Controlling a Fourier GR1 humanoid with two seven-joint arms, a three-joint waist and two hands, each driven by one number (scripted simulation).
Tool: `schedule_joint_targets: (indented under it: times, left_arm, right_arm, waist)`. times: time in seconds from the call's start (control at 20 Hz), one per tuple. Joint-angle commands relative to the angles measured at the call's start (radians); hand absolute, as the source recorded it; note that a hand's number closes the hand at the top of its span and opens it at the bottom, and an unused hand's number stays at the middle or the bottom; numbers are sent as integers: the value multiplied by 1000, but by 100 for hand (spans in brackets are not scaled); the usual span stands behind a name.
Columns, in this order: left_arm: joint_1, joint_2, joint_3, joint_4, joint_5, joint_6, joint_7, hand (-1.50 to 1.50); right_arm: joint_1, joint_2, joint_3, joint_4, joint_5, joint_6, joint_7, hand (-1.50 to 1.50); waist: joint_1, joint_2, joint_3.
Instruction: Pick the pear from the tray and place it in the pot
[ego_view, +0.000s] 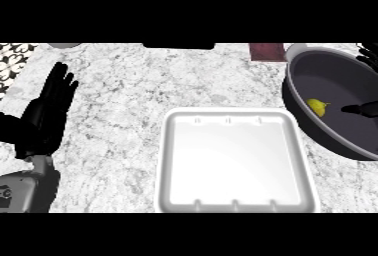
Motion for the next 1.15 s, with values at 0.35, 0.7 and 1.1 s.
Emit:
schedule_joint_targets:
  times: [0.35,0.7,1.1]
  left_arm:
    - [-6,-7,-25,-39,-19,5,31,0]
    - [-2,-9,-4,14,-6,-12,-14,0]
    - [-1,-12,-1,19,6,-23,-18,0]
  right_arm:
    - [16,-241,-73,79,-73,300,-12,-150]
    - [76,-265,-73,67,-84,339,-35,-150]
    - [100,-298,-69,43,-100,370,-20,-150]
  waist:
    - [6,4,4]
    - [9,14,6]
    - [10,13,7]
